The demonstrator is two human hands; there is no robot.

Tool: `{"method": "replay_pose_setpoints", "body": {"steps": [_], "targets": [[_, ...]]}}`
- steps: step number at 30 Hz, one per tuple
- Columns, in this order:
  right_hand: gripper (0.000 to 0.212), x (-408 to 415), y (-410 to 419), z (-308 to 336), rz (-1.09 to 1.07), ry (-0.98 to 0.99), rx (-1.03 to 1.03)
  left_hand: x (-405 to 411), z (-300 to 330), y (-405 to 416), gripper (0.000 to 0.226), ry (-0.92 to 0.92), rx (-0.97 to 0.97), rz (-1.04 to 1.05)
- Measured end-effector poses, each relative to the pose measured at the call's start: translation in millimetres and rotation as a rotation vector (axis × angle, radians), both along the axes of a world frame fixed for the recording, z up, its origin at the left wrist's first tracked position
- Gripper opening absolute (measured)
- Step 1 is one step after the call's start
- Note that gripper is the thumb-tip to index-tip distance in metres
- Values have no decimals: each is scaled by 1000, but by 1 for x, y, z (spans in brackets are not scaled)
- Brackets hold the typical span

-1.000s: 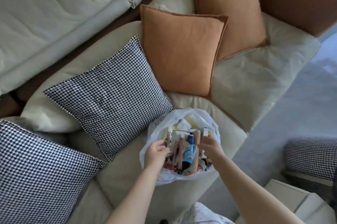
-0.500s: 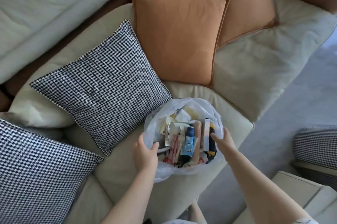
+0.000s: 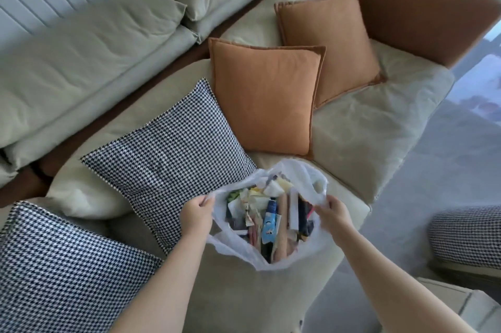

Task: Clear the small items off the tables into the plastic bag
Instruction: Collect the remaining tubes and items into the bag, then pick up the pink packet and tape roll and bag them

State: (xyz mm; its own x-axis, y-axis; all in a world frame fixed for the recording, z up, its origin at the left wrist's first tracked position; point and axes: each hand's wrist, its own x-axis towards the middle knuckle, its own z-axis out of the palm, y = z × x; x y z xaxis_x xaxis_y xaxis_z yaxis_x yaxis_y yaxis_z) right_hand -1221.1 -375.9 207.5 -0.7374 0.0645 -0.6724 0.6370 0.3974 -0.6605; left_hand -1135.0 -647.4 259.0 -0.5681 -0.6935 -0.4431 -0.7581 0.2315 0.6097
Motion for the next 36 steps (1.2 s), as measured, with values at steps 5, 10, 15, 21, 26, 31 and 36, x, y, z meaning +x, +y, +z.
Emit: {"method": "replay_pose_setpoints", "body": {"steps": [5,10,15,21,26,31,36], "targets": [[33,9,-23,39,-4,56,-23,-14,34,-26,36,-20,-40,-84],[44,14,-13,55,-198,61,-102,-7,43,-34,26,-156,183,-208],[35,37,-4,62,-300,74,-20,24,40,-26,22,-80,247,-202],[49,67,-8,86,-225,92,89,41,55,-27,2,-6,292,-205],[51,110,-4,113,-223,101,144,43,81,-19,41,-65,9,-405],[43,160,8,133,-214,122,230,40,108,19,45,90,-194,-746],[39,205,27,149,-148,138,357,49,122,94,46,86,-152,-1025]]}}
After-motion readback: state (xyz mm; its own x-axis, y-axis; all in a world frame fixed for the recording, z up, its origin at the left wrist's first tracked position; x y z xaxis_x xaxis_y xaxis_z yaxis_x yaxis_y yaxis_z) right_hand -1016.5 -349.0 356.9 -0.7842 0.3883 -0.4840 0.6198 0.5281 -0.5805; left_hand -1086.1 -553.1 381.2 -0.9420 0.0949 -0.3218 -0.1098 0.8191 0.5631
